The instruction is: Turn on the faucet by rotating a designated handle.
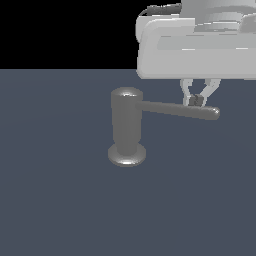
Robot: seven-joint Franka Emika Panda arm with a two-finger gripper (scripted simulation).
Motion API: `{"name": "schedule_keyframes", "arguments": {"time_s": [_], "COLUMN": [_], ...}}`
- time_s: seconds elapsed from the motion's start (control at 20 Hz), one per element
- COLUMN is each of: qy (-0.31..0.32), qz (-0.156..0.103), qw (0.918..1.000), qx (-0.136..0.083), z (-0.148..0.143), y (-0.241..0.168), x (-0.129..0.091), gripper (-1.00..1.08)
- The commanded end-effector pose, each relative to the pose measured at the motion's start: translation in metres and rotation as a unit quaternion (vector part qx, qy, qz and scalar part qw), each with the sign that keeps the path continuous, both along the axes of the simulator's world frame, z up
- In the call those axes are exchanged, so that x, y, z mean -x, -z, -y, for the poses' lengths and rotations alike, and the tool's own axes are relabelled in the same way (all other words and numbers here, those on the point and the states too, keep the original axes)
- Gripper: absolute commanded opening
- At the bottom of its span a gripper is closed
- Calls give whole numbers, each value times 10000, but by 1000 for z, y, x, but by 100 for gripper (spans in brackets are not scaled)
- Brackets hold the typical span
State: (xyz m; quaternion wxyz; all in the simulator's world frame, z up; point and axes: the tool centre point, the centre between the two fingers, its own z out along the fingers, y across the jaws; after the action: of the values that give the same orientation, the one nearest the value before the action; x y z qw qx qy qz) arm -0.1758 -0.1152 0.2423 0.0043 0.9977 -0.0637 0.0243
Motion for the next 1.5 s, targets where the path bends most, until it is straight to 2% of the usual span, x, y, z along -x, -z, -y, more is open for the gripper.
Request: {"name": "schedule_keyframes", "arguments": {"time_s": [0.0,1.45], "qy": [-37,38], "qz": [-78,-224], "qw": [10000,9997], "qx": [-12,-55], "z": [3,79], "y": [8,19], "x": [-5,-70], "gripper": [-100,-100]}}
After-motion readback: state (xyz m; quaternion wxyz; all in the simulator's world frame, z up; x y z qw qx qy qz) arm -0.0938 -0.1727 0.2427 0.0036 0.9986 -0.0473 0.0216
